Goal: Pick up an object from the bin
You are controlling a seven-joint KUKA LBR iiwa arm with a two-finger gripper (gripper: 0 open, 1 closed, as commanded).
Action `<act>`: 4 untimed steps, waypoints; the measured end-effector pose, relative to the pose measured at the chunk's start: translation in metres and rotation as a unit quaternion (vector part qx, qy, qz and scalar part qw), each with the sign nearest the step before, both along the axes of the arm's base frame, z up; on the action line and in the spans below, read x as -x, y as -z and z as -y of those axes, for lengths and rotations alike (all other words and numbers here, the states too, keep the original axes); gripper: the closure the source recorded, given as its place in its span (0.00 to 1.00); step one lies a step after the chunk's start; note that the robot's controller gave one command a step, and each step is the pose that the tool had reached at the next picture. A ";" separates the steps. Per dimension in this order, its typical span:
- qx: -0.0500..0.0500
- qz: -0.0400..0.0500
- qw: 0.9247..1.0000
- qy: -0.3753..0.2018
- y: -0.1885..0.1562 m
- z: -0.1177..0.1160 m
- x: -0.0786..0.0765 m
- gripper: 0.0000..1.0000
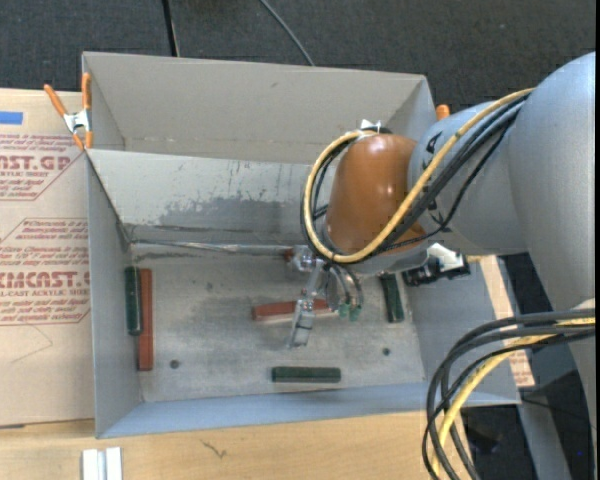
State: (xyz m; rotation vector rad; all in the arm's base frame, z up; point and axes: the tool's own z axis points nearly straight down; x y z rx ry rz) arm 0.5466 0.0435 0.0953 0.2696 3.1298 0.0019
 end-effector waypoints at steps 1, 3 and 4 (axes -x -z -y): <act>0.000 0.000 1.000 0.000 0.000 0.000 0.000 0.00; 0.000 -0.001 0.998 0.061 0.026 -0.009 0.033 1.00; 0.000 0.000 0.997 0.081 -0.111 -0.029 0.027 1.00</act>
Offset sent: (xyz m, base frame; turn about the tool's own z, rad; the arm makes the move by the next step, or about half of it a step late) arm -0.0327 0.0077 -0.0253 0.1216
